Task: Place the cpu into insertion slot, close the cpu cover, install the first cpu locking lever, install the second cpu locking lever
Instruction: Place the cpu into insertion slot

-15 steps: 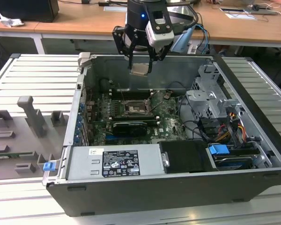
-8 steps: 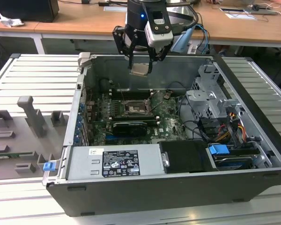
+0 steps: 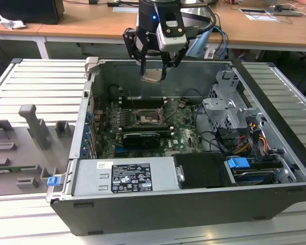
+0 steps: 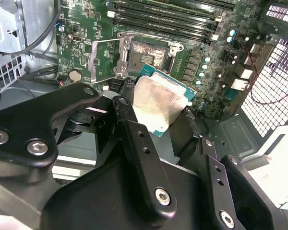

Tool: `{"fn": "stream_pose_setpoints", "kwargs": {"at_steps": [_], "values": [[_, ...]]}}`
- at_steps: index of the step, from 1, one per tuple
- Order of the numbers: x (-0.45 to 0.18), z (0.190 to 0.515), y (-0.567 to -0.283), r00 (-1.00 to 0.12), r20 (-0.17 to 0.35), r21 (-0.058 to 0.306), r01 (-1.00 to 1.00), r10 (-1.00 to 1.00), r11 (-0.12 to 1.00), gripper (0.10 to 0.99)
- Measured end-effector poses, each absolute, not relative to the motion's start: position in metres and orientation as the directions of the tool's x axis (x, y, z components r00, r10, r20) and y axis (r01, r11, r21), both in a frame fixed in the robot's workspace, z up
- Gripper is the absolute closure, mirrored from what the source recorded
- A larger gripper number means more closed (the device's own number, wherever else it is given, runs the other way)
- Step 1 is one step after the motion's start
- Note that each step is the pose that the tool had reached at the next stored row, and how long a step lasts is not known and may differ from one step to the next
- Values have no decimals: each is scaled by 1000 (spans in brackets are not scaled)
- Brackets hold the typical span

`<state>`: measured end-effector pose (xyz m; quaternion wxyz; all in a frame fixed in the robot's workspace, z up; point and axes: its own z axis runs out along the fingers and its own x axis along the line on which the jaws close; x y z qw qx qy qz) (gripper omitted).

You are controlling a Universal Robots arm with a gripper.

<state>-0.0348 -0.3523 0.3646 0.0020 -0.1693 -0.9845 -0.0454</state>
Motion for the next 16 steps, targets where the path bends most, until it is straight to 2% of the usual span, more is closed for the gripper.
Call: {"fn": "stream_pose_setpoints", "kwargs": {"at_steps": [16], "values": [[-35, 362, -352, -886, 19, 89, 463, 463, 882, 549]]}}
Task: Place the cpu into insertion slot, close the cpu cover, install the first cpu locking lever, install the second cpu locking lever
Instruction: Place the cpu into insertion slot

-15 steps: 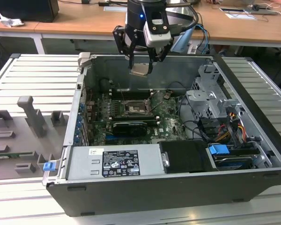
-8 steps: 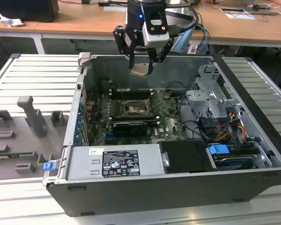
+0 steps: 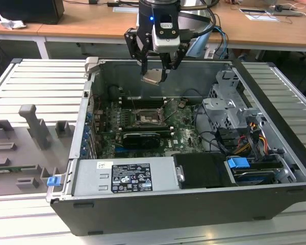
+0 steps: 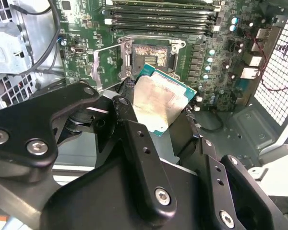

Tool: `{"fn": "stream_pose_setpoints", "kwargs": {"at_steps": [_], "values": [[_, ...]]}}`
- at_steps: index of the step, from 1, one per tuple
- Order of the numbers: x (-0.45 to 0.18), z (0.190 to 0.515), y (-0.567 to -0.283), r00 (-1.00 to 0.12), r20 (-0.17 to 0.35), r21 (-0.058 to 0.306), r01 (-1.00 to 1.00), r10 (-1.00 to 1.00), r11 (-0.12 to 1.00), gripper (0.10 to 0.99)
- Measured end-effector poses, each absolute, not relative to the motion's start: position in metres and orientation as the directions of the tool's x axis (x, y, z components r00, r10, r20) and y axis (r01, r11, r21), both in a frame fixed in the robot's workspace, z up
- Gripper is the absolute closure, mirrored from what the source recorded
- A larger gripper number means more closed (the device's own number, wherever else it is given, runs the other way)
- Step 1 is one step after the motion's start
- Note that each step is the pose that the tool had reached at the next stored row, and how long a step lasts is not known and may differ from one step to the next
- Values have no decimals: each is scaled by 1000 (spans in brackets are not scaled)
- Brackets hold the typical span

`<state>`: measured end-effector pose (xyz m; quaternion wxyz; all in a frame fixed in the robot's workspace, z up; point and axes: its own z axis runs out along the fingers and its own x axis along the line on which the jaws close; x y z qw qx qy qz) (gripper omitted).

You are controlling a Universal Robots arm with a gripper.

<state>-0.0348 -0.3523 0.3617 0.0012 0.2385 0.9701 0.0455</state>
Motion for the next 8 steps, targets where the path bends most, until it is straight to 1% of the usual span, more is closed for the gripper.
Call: {"fn": "stream_pose_setpoints", "kwargs": {"at_steps": [8], "values": [[-35, 361, -352, -866, 19, 89, 499, 499, 862, 549]]}}
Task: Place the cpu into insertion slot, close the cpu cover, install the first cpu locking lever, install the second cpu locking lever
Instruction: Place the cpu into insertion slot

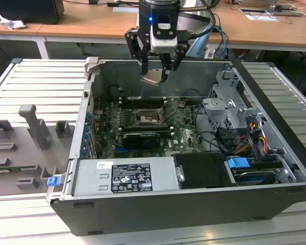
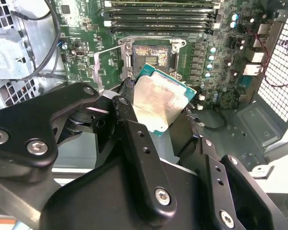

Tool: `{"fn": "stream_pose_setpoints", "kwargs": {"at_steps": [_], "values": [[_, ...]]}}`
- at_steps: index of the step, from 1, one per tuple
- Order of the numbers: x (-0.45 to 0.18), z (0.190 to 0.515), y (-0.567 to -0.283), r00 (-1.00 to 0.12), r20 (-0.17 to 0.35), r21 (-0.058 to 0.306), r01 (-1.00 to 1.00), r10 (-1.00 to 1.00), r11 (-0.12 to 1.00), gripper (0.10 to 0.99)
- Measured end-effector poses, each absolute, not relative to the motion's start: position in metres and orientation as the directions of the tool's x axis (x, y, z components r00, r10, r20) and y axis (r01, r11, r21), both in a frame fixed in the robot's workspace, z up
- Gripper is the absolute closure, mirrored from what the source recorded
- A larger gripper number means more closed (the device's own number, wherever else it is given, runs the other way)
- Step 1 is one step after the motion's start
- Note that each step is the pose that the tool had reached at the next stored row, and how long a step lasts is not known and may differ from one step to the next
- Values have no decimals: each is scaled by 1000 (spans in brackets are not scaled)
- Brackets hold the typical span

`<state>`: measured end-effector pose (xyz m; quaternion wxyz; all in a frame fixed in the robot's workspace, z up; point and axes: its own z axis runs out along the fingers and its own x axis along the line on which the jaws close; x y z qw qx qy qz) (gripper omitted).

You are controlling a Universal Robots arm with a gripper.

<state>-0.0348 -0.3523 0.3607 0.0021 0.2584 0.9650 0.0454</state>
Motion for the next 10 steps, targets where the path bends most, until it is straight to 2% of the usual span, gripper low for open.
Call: {"fn": "stream_pose_setpoints", "kwargs": {"at_steps": [10], "values": [[-35, 359, -352, -837, 19, 89, 546, 546, 833, 549]]}}
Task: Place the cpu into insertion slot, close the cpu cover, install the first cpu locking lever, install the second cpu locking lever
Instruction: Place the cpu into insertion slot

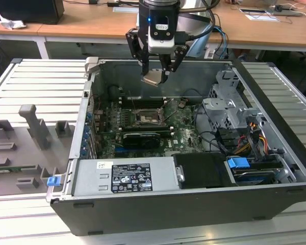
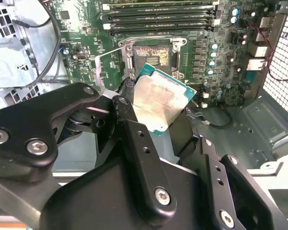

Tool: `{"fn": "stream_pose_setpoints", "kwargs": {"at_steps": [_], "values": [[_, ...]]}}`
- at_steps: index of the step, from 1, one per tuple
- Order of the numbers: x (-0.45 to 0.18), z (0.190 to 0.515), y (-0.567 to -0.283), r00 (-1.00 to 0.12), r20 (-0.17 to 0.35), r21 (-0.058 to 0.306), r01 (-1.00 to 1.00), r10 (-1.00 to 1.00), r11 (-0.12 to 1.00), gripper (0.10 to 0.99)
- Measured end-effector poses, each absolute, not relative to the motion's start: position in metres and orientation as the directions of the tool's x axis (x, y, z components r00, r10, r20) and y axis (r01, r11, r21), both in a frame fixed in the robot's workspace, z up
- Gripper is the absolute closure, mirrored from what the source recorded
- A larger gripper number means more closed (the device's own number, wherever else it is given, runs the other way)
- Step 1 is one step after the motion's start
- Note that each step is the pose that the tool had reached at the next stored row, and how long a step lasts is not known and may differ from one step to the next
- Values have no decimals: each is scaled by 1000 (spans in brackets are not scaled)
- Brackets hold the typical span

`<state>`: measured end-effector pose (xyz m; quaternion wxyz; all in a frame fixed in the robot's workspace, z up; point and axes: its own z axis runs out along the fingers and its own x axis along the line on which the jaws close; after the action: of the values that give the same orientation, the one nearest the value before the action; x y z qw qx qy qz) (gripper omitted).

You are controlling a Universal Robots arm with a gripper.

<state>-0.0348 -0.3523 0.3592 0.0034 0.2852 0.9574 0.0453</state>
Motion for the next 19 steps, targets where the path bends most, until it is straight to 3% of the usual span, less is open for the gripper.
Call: {"fn": "stream_pose_setpoints", "kwargs": {"at_steps": [19], "values": [[-35, 351, -352, -682, 22, 86, 730, 731, 678, 549]]}}
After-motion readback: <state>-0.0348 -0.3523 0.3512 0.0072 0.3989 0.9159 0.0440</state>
